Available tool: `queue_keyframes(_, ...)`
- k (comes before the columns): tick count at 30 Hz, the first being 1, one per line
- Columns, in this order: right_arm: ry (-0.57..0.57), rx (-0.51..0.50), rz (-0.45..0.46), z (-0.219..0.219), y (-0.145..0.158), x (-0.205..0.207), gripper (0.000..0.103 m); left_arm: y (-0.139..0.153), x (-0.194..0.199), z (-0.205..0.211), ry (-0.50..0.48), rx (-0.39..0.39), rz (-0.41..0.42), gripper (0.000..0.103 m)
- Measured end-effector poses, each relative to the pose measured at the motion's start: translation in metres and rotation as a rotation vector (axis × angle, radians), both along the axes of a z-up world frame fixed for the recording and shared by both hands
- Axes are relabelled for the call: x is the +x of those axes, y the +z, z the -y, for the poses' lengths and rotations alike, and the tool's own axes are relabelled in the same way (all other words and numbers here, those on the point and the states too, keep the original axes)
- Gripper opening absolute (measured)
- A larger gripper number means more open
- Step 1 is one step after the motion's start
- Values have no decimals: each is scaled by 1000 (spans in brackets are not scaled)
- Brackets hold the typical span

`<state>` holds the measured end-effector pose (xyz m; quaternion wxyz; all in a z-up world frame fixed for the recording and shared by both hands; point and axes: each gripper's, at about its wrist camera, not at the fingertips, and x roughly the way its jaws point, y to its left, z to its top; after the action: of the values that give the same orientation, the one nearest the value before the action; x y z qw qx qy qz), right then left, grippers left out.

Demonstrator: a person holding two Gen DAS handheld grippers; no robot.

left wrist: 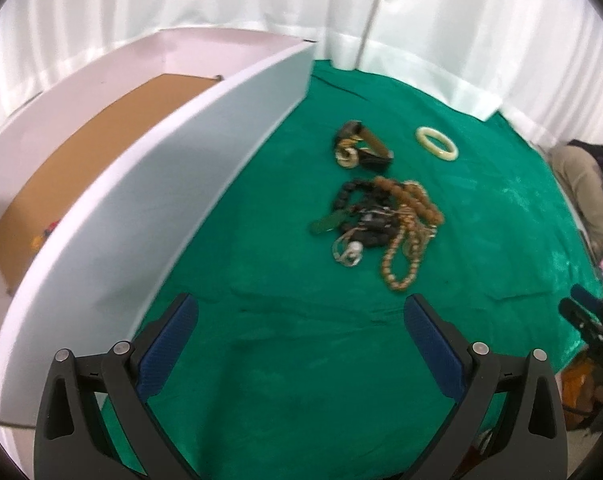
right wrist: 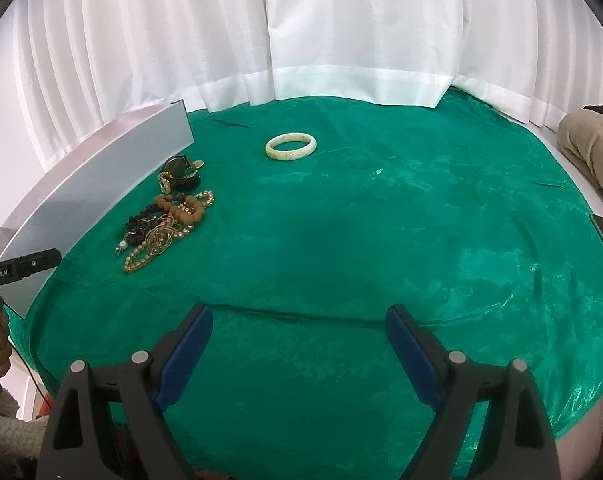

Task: Organize jewelry
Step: 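Lower the left tool onto the wooden bead bracelet and close it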

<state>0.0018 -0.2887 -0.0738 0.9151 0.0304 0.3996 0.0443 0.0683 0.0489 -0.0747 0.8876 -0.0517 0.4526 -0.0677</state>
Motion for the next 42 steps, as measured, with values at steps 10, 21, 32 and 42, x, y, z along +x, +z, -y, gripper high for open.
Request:
queue_keyframes(10, 1, 29, -17, 2, -4, 1, 90, 23, 59, 59, -261, -21, 13, 101)
queue_keyframes(21, -37, 65, -28, 18, -8, -9, 90, -18, 176, 104, -280, 46, -312, 61)
queue_keyframes(32, -78, 95, -51, 36, -17, -14, 90, -40, 196, 130, -409, 183, -398, 38)
queue_keyframes(42, -86, 109, -61, 40, -21, -17, 90, 6, 173, 105, -344, 17, -300, 10)
